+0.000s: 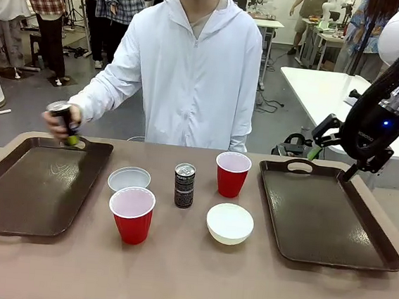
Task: Prepare tableware on both trays.
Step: Pick up a Picnic Bowl from the table and place it on a Handle tray.
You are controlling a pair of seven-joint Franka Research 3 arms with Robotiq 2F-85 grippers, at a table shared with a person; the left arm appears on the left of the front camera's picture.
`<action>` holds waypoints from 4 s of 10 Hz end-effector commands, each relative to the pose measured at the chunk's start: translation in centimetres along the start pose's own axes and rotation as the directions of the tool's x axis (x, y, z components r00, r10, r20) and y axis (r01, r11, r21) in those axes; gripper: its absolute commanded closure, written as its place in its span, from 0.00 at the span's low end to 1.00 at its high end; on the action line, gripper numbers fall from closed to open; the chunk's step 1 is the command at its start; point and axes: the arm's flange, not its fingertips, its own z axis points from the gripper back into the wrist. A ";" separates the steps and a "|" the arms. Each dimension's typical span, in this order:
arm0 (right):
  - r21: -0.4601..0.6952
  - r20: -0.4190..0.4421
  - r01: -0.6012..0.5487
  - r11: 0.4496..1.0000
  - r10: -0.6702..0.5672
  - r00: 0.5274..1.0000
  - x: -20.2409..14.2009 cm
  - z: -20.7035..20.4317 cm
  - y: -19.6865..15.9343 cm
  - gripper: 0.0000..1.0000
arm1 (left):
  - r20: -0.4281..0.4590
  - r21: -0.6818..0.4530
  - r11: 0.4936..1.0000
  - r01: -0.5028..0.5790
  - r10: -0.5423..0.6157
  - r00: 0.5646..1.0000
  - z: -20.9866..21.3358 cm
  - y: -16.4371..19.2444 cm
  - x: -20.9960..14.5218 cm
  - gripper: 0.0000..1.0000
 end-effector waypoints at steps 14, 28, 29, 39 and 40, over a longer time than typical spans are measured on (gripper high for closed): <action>-0.270 -0.043 -0.093 0.958 0.084 0.996 -3.1 -15.2 13.8 0.00 | 0.010 -0.011 1.000 -0.003 0.003 1.000 0.0 -0.1 0.1 0.00; -0.359 -0.125 -0.150 0.921 0.112 0.986 -2.9 -22.9 12.8 1.00 | 0.010 -0.011 1.000 -0.003 0.003 1.000 0.0 -0.1 0.1 0.00; -0.355 -0.122 -0.146 0.923 0.110 0.987 -2.9 -22.6 12.6 1.00 | 0.010 -0.011 1.000 -0.003 0.003 1.000 0.0 -0.1 0.1 0.00; -0.310 -0.123 -0.209 0.927 0.179 0.976 -6.6 -16.2 13.1 1.00 | 0.010 -0.011 1.000 -0.003 0.003 1.000 0.0 -0.1 0.1 0.00; -0.313 -0.084 -0.195 0.930 0.177 0.981 -7.6 -14.0 13.2 1.00 | 0.010 -0.011 1.000 -0.003 0.003 1.000 0.0 -0.1 0.1 0.00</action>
